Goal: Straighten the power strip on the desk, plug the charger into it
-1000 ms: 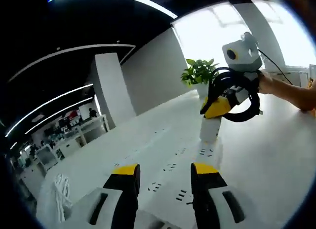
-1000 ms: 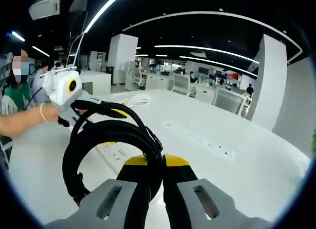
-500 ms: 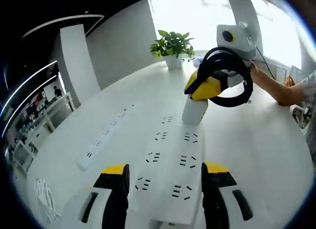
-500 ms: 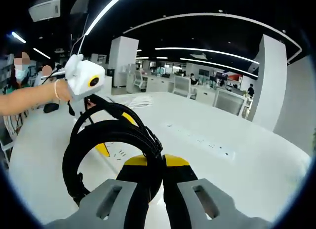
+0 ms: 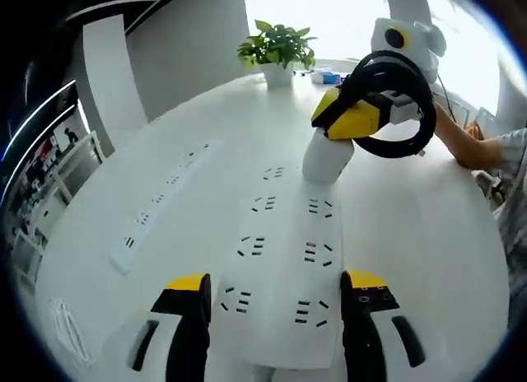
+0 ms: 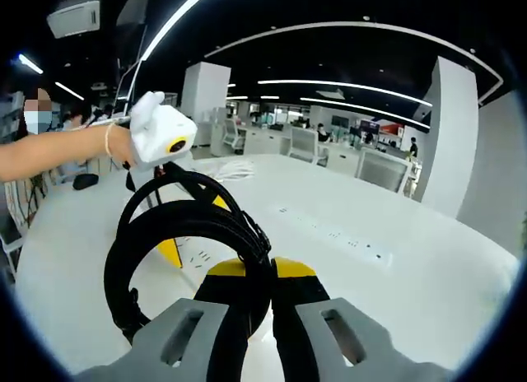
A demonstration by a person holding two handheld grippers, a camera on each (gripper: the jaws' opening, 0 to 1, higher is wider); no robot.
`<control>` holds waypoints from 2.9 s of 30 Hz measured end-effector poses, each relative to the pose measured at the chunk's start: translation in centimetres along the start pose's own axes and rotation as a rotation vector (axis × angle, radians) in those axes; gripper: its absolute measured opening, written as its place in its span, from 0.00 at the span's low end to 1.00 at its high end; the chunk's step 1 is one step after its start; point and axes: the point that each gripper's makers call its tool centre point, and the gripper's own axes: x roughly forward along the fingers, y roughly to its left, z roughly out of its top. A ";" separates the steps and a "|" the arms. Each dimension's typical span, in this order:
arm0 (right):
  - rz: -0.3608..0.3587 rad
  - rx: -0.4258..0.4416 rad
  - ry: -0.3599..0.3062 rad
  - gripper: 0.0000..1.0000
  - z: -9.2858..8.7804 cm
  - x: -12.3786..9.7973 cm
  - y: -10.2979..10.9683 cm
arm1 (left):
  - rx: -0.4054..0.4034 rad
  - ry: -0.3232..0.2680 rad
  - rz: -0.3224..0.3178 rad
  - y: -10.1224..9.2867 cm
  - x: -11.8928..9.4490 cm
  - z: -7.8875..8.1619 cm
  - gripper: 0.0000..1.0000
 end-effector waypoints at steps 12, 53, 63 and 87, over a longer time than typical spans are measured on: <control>0.003 -0.002 -0.001 0.06 0.0 -0.2 0.4 | -0.033 0.123 -0.053 0.0 0.9 -0.4 0.68; -0.038 -0.083 -0.012 0.04 -0.3 0.5 0.1 | 0.209 0.351 -0.189 -2.3 2.2 -0.5 0.67; -0.043 -0.003 0.020 0.05 -0.2 0.5 0.0 | 0.210 0.356 -0.189 -2.2 2.3 -0.4 0.68; 0.096 -0.030 -0.002 0.19 -0.6 -1.2 0.5 | 0.195 0.305 -0.197 -1.6 2.4 -0.2 0.68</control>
